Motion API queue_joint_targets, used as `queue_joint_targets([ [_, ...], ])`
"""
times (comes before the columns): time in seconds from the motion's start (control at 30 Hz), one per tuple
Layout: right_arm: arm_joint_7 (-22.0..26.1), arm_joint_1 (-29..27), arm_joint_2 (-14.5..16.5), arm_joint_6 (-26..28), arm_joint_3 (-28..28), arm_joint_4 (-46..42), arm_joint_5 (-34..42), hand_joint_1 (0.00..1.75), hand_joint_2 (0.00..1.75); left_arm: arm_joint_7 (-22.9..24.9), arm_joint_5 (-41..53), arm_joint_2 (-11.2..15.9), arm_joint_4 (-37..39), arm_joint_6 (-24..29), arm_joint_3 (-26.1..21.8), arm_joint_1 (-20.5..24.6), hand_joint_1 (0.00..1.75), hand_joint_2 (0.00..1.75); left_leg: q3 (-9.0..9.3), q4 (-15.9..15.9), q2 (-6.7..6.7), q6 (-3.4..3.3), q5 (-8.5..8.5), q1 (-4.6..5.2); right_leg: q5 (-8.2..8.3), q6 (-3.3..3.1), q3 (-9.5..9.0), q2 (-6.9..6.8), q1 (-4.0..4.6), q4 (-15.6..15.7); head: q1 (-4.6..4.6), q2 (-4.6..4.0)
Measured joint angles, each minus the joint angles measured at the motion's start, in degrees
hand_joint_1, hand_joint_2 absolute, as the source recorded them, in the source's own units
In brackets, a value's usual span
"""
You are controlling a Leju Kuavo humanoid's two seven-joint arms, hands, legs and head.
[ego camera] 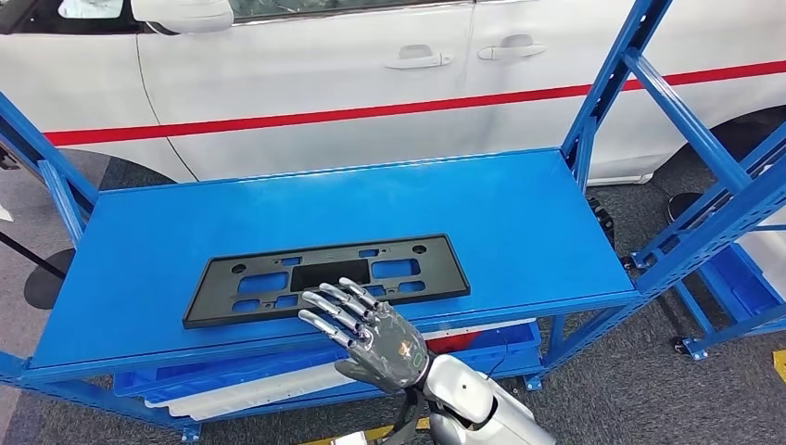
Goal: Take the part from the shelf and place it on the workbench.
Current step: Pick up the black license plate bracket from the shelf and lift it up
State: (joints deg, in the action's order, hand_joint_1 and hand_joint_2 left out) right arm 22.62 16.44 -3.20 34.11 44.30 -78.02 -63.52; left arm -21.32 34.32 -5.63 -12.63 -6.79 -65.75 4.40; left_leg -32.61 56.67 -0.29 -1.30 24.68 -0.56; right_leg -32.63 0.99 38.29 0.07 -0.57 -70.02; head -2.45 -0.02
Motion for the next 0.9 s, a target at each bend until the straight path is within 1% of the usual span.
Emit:
queue_joint_targets([
  [0.03,-0.83,1.23,0.63,0.00,0.85,2.21,-0.48,0.00,1.75,-0.04,0.19,-0.05,0.01,0.12,0.00,0.01,0.00,0.00,-0.01,0.23,-0.04,0.19,0.19,0.13,1.34,-0.16,-0.73,0.00,0.04,1.91,0.00,0.00],
  [0.07,-1.64,2.61,1.44,-0.05,1.65,4.63,-0.83,0.00,1.75,-0.08,0.39,-0.09,0.01,0.21,0.00,0.02,0.00,0.00,-0.06,0.48,-0.08,0.46,0.38,0.25,3.03,-0.42,-1.70,0.01,0.06,4.46,0.00,0.00],
  [0.1,-2.41,4.09,2.33,-0.12,2.40,7.18,-1.11,0.00,1.75,-0.12,0.59,-0.14,0.01,0.27,0.00,0.03,0.00,0.00,-0.09,0.73,-0.11,0.82,0.55,0.35,5.12,-0.75,-3.25,0.04,0.13,8.15,0.00,0.00],
  [0.13,-3.00,5.41,3.15,-0.13,2.90,9.28,-1.37,0.00,1.75,-0.18,0.73,-0.19,0.02,0.27,0.01,0.06,0.00,0.00,-0.15,0.89,-0.10,1.25,0.66,0.38,6.42,-1.15,-4.75,0.09,0.29,11.49,0.00,0.00],
  [0.2,-3.68,6.52,4.13,-0.03,3.37,11.60,-1.99,0.00,1.75,-0.25,0.94,-0.15,0.01,0.25,0.01,0.08,0.00,0.00,-0.20,1.05,-0.08,1.96,0.82,0.22,6.67,-1.79,-4.75,0.10,0.24,11.78,0.00,0.00],
  [0.23,-3.96,7.00,4.56,0.04,3.53,12.49,-2.30,0.00,1.75,-0.29,1.04,-0.13,0.01,0.23,0.01,0.08,0.00,0.00,-0.45,1.69,-0.07,2.33,1.32,0.12,6.77,-2.15,-4.85,0.05,0.15,11.95,0.00,0.00],
  [0.27,-4.37,7.50,5.05,0.13,3.71,13.41,-2.76,0.00,1.75,-0.31,1.16,-0.12,0.01,0.21,0.01,0.08,0.00,0.00,-1.18,3.38,-0.06,2.68,2.40,0.03,6.86,-2.45,-4.95,-0.01,0.01,12.13,-0.01,0.00],
  [0.3,-4.78,8.00,5.52,0.23,3.92,14.35,-3.26,0.00,1.75,-0.32,1.29,-0.12,0.01,0.19,0.01,0.06,0.00,0.00,-2.56,6.41,-0.05,3.00,4.07,-0.09,6.88,-2.66,-5.03,-0.08,-0.05,12.21,-0.01,0.00],
  [0.37,-5.65,8.69,6.46,0.39,4.51,16.56,-4.23,0.00,1.75,-0.28,1.55,-0.15,0.02,0.15,0.02,0.01,0.00,0.00,-6.29,14.20,-0.04,3.50,7.46,-0.21,6.83,-2.85,-5.04,-0.16,-0.01,12.20,-0.02,0.00],
  [0.4,-5.86,8.85,6.86,0.41,4.73,17.63,-4.41,0.00,1.75,-0.23,1.63,-0.16,0.02,0.19,0.02,-0.05,0.00,0.00,-7.67,16.92,-0.03,3.65,8.15,-0.23,6.80,-2.88,-5.06,-0.17,0.01,12.19,-0.02,0.00],
  [0.43,-5.95,8.94,7.32,0.41,4.88,18.70,-4.35,0.00,1.75,-0.17,1.66,-0.16,0.02,0.25,0.02,-0.10,0.00,0.00,-8.02,17.37,-0.03,3.70,7.62,-0.24,6.77,-2.89,-5.10,-0.17,0.02,12.17,-0.02,0.00],
  [0.47,-5.89,9.10,7.82,0.40,4.97,19.65,-4.11,0.00,1.75,-0.11,1.66,-0.16,0.02,0.32,0.02,-0.13,0.00,0.00,-7.29,15.61,-0.03,3.66,6.09,-0.24,6.74,-2.86,-5.18,-0.12,0.02,12.16,-0.02,0.00],
  [0.5,-5.80,9.38,8.38,0.40,5.05,20.59,-3.81,0.00,1.75,-0.06,1.65,-0.16,0.01,0.38,0.02,-0.13,0.00,0.00,-5.55,11.82,-0.02,3.52,3.85,-0.24,6.68,-2.80,-5.31,-0.05,0.02,12.16,-0.02,0.00],
  [0.53,-5.69,9.75,8.92,0.42,5.14,21.43,-3.57,0.00,1.75,-0.04,1.64,-0.16,0.01,0.40,0.02,-0.11,0.00,0.00,-3.49,7.50,-0.02,3.28,2.01,-0.18,6.59,-2.65,-5.43,0.02,0.08,12.15,-0.02,0.00],
  [0.57,-5.62,10.14,9.36,0.43,5.23,22.13,-3.43,0.00,1.75,-0.04,1.64,-0.16,0.01,0.41,0.02,-0.06,0.00,0.00,-1.82,3.98,-0.04,2.94,0.78,-0.06,6.52,-2.45,-5.46,0.08,0.17,12.09,-0.02,0.00],
  [0.6,-5.58,10.50,9.74,0.48,5.34,22.77,-3.36,0.00,1.75,-0.04,1.64,-0.16,0.01,0.40,0.03,-0.02,0.00,0.00,-0.76,1.67,-0.07,2.56,0.19,0.08,6.47,-2.18,-5.43,0.10,0.25,12.06,-0.02,0.00],
  [0.63,-5.57,10.77,10.00,0.58,5.46,23.34,-3.38,0.00,1.75,-0.04,1.64,-0.16,0.02,0.39,0.03,-0.01,0.00,0.00,-0.46,0.90,-0.11,2.20,0.31,0.23,6.47,-1.89,-5.36,0.10,0.31,12.06,-0.01,0.00],
  [0.67,-5.64,11.03,10.27,0.75,5.63,23.91,-3.47,0.00,1.75,-0.04,1.66,-0.16,0.02,0.39,0.03,-0.04,0.00,0.00,-0.50,0.79,-0.14,1.83,0.27,0.33,6.51,-1.57,-5.32,0.10,0.31,12.09,-0.02,0.00],
  [0.7,-5.78,11.28,10.55,0.98,5.82,24.50,-3.67,0.00,1.75,-0.04,1.67,-0.19,0.02,0.38,0.03,-0.09,0.00,0.00,-0.47,0.66,-0.12,1.46,0.16,0.20,6.43,-1.23,-5.32,0.09,0.30,12.06,-0.02,0.00],
  [0.73,-5.99,11.58,10.83,1.28,6.01,25.09,-3.95,0.00,1.75,-0.04,1.70,-0.24,0.02,0.38,0.03,-0.11,0.00,0.00,-0.38,0.45,-0.09,1.07,0.03,0.07,5.99,-0.94,-5.16,0.08,0.29,11.55,-0.01,0.00],
  [0.77,-6.22,11.91,11.08,1.56,6.19,25.64,-4.23,0.00,1.75,-0.04,1.73,-0.27,0.02,0.37,0.03,-0.09,0.00,0.00,-0.27,0.20,-0.03,0.68,-0.12,-0.06,4.99,-0.70,-4.55,0.08,0.30,10.12,-0.01,0.00],
  [0.8,-6.40,12.16,11.23,1.79,6.35,26.14,-4.45,0.00,1.75,-0.04,1.76,-0.31,0.01,0.36,0.03,-0.05,0.00,0.00,-0.20,0.01,0.02,0.36,-0.22,-0.17,3.40,-0.52,-3.35,0.07,0.28,7.47,-0.01,0.00],
  [0.87,-6.61,12.39,11.33,2.02,6.61,27.08,-4.61,0.00,1.75,-0.04,1.79,-0.32,0.00,0.36,0.02,0.00,0.00,0.00,-0.27,-0.01,0.04,0.04,-0.20,-0.05,-0.28,-0.31,0.43,0.06,0.21,-0.32,-0.01,0.00],
  [0.9,-6.67,12.38,11.33,2.04,6.72,27.52,-4.62,0.00,1.75,-0.04,1.80,-0.32,0.01,0.36,0.02,-0.03,0.00,0.00,-0.29,0.01,0.02,0.00,-0.17,0.00,-1.25,-0.25,2.05,0.05,0.19,-3.47,-0.01,0.00],
])
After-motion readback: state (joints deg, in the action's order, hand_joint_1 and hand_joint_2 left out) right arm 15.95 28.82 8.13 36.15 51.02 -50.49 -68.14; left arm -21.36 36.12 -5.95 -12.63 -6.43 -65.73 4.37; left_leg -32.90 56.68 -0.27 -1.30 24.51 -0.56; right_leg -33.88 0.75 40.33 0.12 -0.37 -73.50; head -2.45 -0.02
